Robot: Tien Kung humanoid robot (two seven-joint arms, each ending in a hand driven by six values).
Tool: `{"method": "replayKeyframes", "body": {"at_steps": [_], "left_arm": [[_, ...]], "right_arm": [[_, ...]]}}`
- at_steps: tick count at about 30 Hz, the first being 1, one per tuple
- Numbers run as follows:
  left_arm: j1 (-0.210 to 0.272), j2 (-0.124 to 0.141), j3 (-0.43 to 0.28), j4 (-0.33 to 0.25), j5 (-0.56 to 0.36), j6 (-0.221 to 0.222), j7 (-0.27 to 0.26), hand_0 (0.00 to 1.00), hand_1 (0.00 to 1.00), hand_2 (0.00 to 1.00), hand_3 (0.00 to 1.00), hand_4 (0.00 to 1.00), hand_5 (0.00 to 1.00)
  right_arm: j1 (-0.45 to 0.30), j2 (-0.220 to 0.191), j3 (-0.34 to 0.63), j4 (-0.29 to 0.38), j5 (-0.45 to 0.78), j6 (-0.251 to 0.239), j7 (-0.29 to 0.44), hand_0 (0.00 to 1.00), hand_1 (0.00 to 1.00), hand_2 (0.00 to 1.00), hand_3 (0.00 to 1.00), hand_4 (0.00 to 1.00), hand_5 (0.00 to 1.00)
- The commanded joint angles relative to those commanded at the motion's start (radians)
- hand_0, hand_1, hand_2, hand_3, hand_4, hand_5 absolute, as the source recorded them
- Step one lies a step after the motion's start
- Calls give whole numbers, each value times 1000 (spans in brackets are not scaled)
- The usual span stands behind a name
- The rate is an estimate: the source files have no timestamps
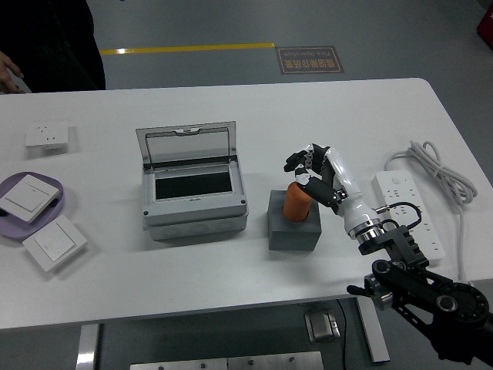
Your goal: Pick up the cylinder from the cube,place it in the box,flap close box
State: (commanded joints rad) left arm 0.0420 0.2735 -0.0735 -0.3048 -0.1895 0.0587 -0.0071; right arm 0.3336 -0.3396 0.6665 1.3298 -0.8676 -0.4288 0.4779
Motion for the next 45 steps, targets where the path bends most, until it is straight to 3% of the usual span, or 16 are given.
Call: {"method": "replayKeyframes", "body": {"at_steps": [2,3,9,10,15,16,20,21,45], "left_arm": [[0,0,0,0,-1,0,0,614,630,626,662,733,246],[-1,0,0,0,-1,0,0,614,630,627,662,733,248],[-3,0,-1,0,0,0,0,614,630,627,662,733,248],[-3,0,-1,0,0,0,0,614,630,627,662,734,252],[-3,0,-1,0,0,0,0,614,630,627,662,734,252],[-3,0,-1,0,0,0,0,614,630,627,662,735,252],[-4,-2,-3,0,3,0,0,614,630,627,662,735,252],[-4,-2,-3,0,3,0,0,614,630,627,662,736,254],[-8,-4,-7,-1,13,0,0,614,630,627,662,735,253]], "right_arm": [[0,0,1,-2,6,1,5,602,618,604,657,442,168],[1,0,1,-2,9,2,7,671,633,621,652,672,240],[2,1,4,-5,16,9,13,671,633,621,652,672,240],[2,1,4,-5,15,10,14,726,652,640,698,912,527],[-1,2,-3,-7,12,13,14,726,652,640,698,912,527],[-2,2,-4,-8,10,14,14,731,657,642,701,957,591],[-6,4,-13,-16,5,15,13,731,657,642,701,957,591],[-7,4,-16,-19,3,16,13,729,654,639,703,988,640],[-16,5,-53,-70,-38,31,-5,725,652,634,702,977,627]]}}
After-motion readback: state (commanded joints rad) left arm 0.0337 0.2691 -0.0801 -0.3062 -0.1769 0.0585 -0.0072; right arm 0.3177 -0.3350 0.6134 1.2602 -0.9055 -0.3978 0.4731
